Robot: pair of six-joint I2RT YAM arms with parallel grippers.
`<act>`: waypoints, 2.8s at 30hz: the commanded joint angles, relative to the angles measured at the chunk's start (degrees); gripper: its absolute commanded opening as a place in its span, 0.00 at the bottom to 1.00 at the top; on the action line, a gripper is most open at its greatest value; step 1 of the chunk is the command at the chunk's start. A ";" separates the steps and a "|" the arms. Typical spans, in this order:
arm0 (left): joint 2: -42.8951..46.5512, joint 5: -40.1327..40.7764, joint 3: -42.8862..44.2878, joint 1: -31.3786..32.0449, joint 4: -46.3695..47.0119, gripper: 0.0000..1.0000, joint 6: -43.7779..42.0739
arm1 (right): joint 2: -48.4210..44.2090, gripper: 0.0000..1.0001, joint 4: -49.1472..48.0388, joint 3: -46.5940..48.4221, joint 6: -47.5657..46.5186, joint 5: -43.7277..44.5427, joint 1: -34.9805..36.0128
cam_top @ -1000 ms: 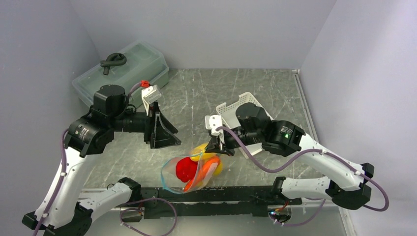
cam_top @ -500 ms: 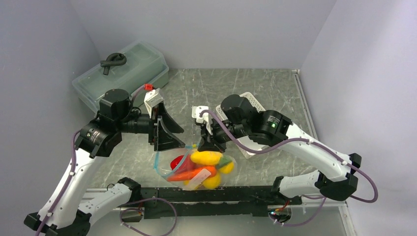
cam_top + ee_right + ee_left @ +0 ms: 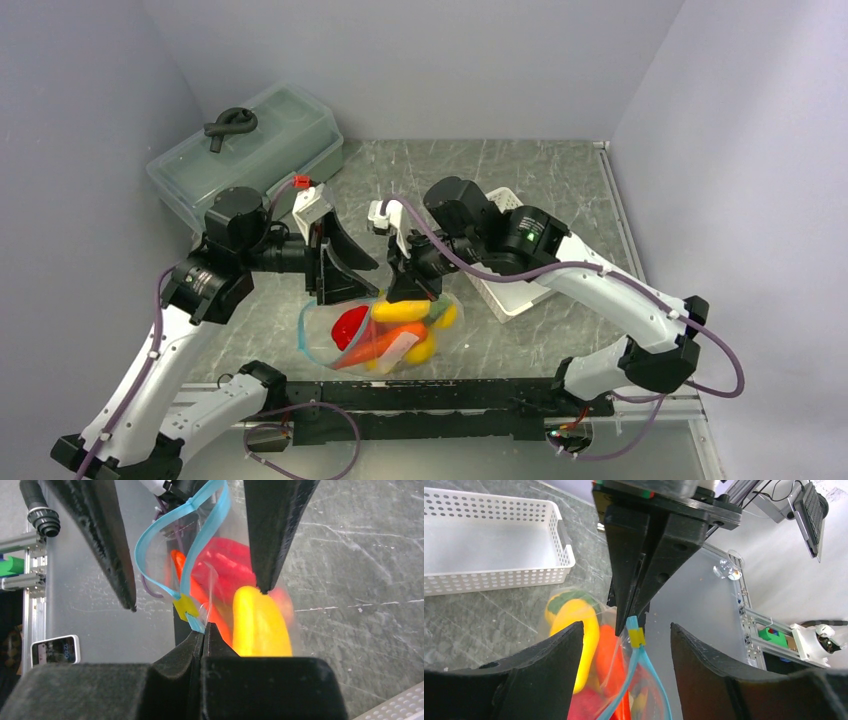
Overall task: Place the food in the zip-top bag and seal the zipper
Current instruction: Zip the zipper food storage bag at the center of the board.
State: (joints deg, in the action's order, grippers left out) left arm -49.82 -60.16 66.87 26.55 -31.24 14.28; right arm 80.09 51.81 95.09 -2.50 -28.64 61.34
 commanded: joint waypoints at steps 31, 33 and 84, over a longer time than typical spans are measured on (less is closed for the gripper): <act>2.18 3.39 3.35 -0.18 -8.13 0.30 -12.39 | 8.70 0.00 4.71 15.30 9.01 1.53 0.22; 2.63 4.38 3.38 -0.19 -7.92 0.29 -12.23 | 8.83 0.00 5.00 15.30 9.04 1.80 0.27; 2.02 6.28 2.56 -0.23 -8.86 0.00 -13.37 | 7.63 0.00 3.15 15.90 10.83 2.06 0.16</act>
State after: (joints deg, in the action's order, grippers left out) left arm -47.51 -53.84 68.49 26.55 -40.18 3.51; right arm 89.91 58.74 108.07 7.18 -25.61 61.43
